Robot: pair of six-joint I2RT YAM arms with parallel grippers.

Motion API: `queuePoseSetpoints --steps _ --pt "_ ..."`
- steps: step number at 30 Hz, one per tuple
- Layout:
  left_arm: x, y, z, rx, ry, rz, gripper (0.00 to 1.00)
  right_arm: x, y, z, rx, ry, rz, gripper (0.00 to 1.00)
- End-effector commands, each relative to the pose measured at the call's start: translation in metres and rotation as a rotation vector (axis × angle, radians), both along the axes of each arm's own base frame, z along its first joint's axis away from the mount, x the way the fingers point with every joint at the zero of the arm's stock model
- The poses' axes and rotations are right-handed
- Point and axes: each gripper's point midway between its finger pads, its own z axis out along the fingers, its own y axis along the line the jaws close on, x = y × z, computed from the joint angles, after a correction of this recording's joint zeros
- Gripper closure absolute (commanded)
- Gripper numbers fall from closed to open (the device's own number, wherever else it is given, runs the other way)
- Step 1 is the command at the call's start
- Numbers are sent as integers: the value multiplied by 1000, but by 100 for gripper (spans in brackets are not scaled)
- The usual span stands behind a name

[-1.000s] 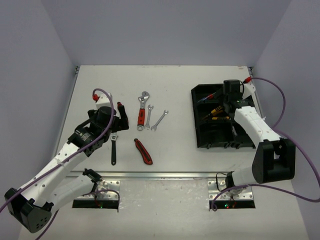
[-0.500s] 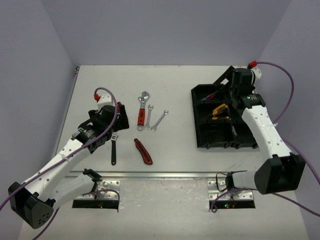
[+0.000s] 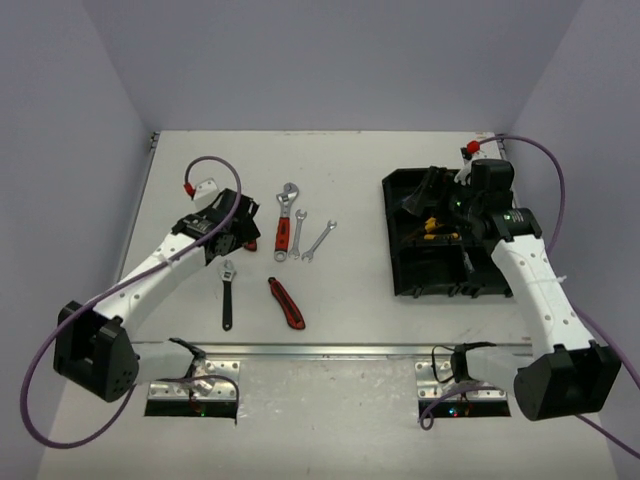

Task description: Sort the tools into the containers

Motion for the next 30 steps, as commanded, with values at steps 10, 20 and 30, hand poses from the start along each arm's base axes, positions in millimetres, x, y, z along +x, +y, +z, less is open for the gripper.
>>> queuePoseSetpoints --steps 10,20,30 --pt "109 -5 -60 -86 145 105 0 -45 58 16 204 -57 363 1" --pt "146 6 -121 -41 245 143 20 -57 68 20 253 -80 418 1" --pt "134 4 -159 -156 298 99 100 -57 77 27 285 -104 469 1"
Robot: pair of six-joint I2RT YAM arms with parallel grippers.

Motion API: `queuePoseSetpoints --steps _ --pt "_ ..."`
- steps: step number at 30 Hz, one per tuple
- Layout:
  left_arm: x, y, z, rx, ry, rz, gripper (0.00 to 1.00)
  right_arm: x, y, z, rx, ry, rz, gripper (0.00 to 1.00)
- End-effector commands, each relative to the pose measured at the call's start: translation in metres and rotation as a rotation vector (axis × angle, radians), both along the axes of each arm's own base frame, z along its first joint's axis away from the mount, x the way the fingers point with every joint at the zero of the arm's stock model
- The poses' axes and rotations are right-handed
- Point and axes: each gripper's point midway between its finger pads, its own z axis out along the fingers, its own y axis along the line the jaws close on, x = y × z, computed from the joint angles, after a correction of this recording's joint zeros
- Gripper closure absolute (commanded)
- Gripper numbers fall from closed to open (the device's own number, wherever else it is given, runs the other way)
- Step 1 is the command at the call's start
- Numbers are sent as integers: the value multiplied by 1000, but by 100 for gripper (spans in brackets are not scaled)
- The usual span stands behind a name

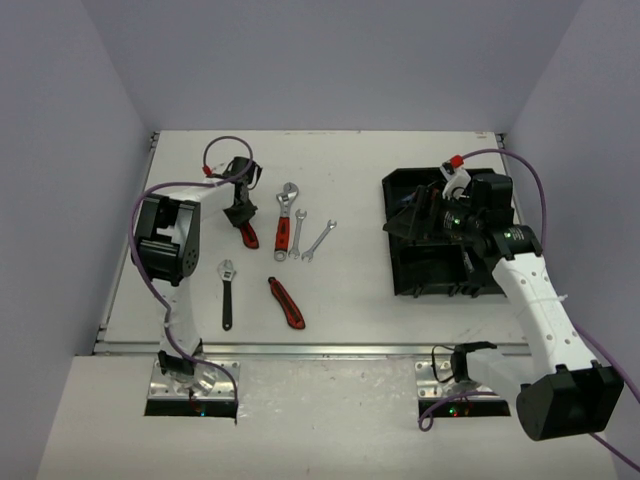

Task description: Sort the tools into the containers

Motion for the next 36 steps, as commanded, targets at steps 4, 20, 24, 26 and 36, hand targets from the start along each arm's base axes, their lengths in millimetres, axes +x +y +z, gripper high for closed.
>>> queuePoseSetpoints --steps 4,20,24,26,36 --pt "-16 -10 3 -111 -53 -47 100 2 18 16 88 -66 95 1" --pt "-149 -240 250 -617 -913 -1032 100 25 99 49 249 -140 35 9" --pt "-165 -254 262 -674 -950 -1106 100 31 106 56 217 -153 -32 13" --pt "-169 -260 263 -693 -944 -1122 100 35 106 51 191 -136 -67 16" --pt "-160 -266 256 -655 -906 -1093 100 29 128 24 69 -89 -84 52"
